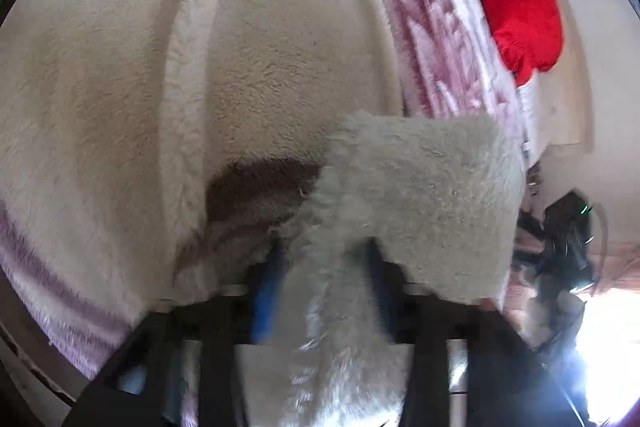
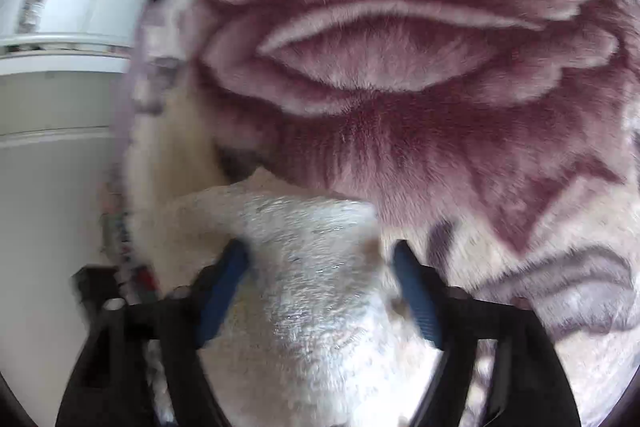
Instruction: Fold large clothes
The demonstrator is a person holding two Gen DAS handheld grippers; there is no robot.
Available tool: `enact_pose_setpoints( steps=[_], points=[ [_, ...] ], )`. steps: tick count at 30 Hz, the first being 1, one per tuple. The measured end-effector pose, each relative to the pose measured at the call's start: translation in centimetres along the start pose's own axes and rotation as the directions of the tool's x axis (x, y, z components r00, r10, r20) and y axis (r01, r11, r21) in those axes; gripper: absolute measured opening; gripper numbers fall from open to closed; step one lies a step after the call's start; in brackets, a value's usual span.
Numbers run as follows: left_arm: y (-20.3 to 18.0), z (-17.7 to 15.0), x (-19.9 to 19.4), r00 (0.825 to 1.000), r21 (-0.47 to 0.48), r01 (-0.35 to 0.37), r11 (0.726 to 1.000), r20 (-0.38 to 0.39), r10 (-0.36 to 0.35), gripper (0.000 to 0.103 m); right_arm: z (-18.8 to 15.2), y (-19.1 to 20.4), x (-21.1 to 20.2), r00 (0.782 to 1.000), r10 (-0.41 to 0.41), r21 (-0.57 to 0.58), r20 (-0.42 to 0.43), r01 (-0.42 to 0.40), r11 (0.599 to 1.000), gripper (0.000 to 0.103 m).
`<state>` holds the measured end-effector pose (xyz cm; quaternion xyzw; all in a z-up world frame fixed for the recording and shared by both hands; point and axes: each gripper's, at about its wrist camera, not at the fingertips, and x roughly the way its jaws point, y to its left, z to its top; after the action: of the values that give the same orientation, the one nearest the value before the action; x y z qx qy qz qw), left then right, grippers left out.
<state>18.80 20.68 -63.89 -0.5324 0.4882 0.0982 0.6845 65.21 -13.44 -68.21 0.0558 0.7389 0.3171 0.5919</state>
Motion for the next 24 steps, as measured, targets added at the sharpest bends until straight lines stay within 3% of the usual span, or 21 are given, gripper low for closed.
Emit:
enact_pose_setpoints(
  steps=[1, 2, 6, 11, 14, 16, 19, 22, 24],
  points=[
    [0.2, -0.5, -0.9, 0.999, 0.002, 0.036, 0.999, 0.013, -0.036, 0.073, -0.6, -0.8, -1.1, 1.000, 0.026, 0.000, 0.001, -0.026, 1.000, 0.103],
    [0.4, -1.0, -1.7, 0.998, 0.003, 0.056, 0.998, 0.023, -0.056, 0.075, -1.3, -1.6, -2.1, 0.999, 0.052, -0.002, -0.002, -0.052, 0.999, 0.103],
    [1.0, -3.2, -2.4, 0.997, 0.023, 0.071, 0.997, 0.010, -0.071, 0.075, -4.1, -5.4, -2.8, 0.989, 0.121, 0.017, -0.080, -0.120, 0.993, 0.103],
    [1.7, -4.6, 0.5, 0.996, 0.031, 0.069, 0.997, -0.050, -0.067, 0.075, -6.8, -6.8, 1.8, 0.957, 0.227, -0.011, -0.178, -0.233, 0.972, 0.103],
    [1.9, -4.4, 1.8, 0.995, 0.033, 0.087, 0.996, -0.046, -0.086, 0.080, -6.1, -7.3, 4.9, 0.958, 0.220, 0.000, -0.183, -0.224, 0.975, 0.103],
    [2.2, -3.8, 2.3, 0.991, 0.009, 0.129, 0.992, -0.042, -0.128, 0.083, -5.9, -7.9, 5.2, 0.946, 0.267, 0.052, -0.183, -0.262, 0.964, 0.103],
    [2.9, -3.5, 2.7, 0.982, -0.005, 0.183, 0.983, -0.054, -0.183, 0.088, -6.6, -8.2, 4.2, 0.927, 0.320, 0.032, -0.195, -0.321, 0.947, 0.103],
    [3.3, -3.1, 3.1, 0.972, -0.013, 0.226, 0.974, -0.061, -0.226, 0.089, -7.5, -10.2, 3.0, 0.890, 0.409, 0.073, -0.200, -0.403, 0.912, 0.103],
    [3.5, -2.7, 3.6, 0.965, -0.020, 0.253, 0.967, -0.064, -0.254, 0.091, -7.5, -10.7, 2.9, 0.886, 0.417, 0.070, -0.203, -0.412, 0.909, 0.103]
  ],
)
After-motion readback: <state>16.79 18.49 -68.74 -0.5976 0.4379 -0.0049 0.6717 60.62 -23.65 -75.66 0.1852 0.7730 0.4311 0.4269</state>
